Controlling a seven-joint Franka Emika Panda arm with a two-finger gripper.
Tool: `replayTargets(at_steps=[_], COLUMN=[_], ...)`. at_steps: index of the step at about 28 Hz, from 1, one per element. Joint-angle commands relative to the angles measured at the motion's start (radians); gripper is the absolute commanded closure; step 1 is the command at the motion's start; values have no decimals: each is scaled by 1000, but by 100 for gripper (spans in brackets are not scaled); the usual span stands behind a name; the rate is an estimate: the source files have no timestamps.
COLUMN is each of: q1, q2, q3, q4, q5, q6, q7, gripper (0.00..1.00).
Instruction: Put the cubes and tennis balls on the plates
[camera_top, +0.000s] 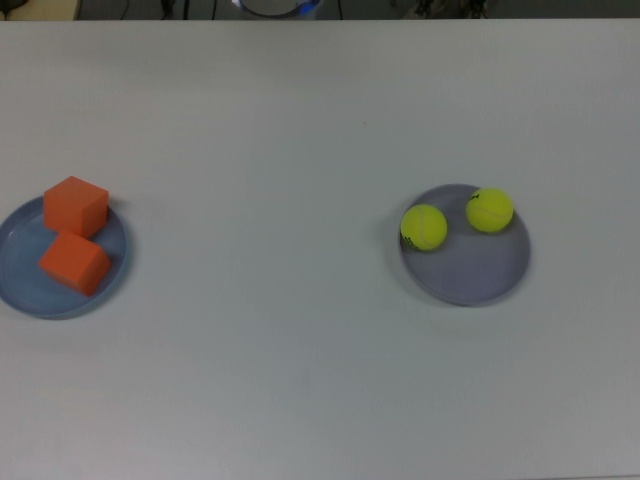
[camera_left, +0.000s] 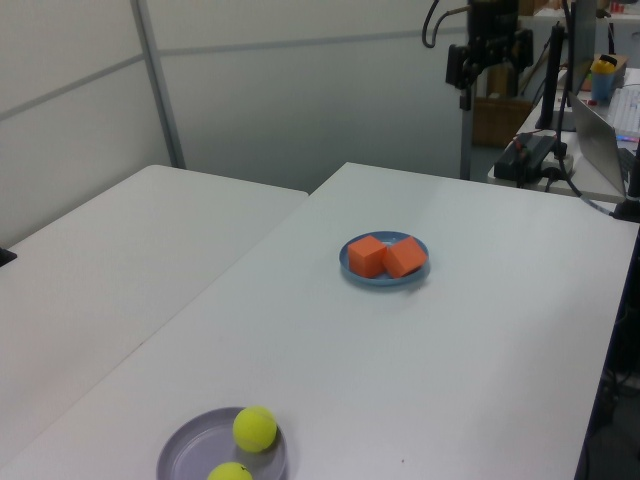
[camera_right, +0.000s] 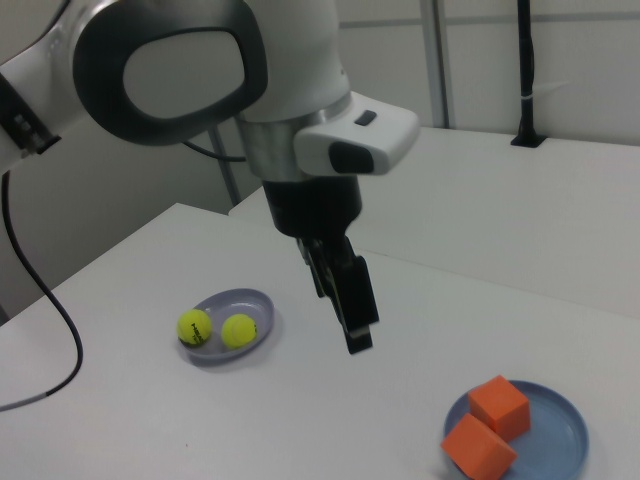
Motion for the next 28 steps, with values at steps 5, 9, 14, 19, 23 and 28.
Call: replayTargets(at_steps=[5, 9, 14, 19, 23, 28], q1=[366, 383, 415, 481, 511, 521], q2=[-21, -23, -12, 6, 14, 31], q3=[-281, -281, -280, -277, -272, -240], q4=[-16, -16, -21, -19, -21, -21], q5=[-11, -7, -3, -3, -2, -3], q6=[-16, -22, -14, -8, 12, 55], q7=[-20, -22, -29, -29, -31, -32], gripper=[0, 0, 0, 0, 0, 0])
